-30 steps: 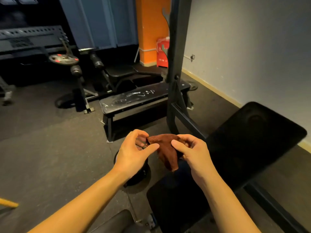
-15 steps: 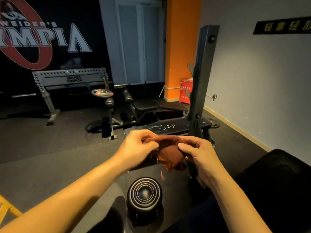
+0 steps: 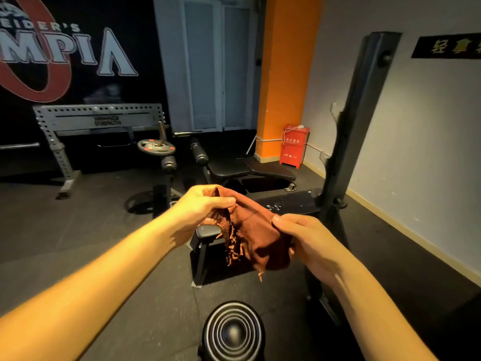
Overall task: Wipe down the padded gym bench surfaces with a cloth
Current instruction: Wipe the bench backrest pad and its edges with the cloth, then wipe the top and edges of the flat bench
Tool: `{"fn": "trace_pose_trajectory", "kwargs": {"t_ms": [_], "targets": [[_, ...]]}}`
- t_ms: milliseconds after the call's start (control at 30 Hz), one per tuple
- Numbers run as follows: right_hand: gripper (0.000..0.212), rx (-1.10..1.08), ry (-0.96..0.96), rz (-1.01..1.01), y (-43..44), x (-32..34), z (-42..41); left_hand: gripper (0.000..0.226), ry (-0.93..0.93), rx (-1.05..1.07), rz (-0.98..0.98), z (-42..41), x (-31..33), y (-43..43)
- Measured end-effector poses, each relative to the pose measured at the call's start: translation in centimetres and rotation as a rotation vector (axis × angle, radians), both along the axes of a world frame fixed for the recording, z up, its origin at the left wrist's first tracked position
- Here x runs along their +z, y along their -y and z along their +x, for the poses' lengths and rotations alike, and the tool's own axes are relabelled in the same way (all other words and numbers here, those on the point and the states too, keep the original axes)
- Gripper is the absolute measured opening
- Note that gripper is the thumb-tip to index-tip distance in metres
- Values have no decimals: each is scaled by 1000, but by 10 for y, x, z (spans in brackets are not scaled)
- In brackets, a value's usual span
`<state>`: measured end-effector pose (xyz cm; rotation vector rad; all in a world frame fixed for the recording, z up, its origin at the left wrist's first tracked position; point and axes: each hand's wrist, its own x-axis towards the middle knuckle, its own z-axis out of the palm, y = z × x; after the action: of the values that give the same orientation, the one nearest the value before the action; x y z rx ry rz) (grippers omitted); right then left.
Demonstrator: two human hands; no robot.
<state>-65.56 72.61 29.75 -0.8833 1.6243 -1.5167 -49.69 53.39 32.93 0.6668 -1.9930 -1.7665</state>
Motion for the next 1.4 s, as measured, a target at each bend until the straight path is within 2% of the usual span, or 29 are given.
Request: {"fn": "trace_pose_trajectory", "kwargs": {"t_ms": [100, 167, 300, 367, 467, 600, 667, 800, 933, 1067, 1267, 1333, 1400], "targets": [[15, 33, 54, 16, 94, -14, -14, 18, 45, -3, 31, -27, -19, 102], [10, 24, 60, 58, 160, -22, -25, 17, 99, 3, 23, -43, -33, 167], [29, -120, 49, 123, 282, -30, -42, 31, 123, 139, -288, -58, -55, 271], [31, -158, 10, 151, 327, -25, -43, 37, 97, 53, -390, -57, -59, 303], [31, -119, -37, 208, 376, -11, -44, 41, 208, -160, -474, -59, -59, 333], [36, -3, -100, 293, 409, 6, -53, 7, 188, -212, -418, -67, -52, 375], [27, 77, -120, 349, 415, 15, -63, 1, 186, -231, -370, -67, -41, 398], [11, 245, -257, 446, 419, 38, -82, 9, 223, -304, -379, -65, -17, 434], [28, 504, -199, 482, 424, 55, -91, 17, 268, -488, -265, -67, 1, 447], [27, 473, -360, 587, 441, 54, -101, 21, 294, -568, -196, -72, 5, 462], [21, 318, -529, 564, 476, 34, -117, 16, 368, -333, -218, -89, -25, 478], [22, 326, -509, 554, 489, 21, -128, 14, 382, -244, -193, -102, -40, 480], [34, 355, -442, 555, 501, 5, -144, 15, 393, -167, -133, -118, -57, 485]]}}
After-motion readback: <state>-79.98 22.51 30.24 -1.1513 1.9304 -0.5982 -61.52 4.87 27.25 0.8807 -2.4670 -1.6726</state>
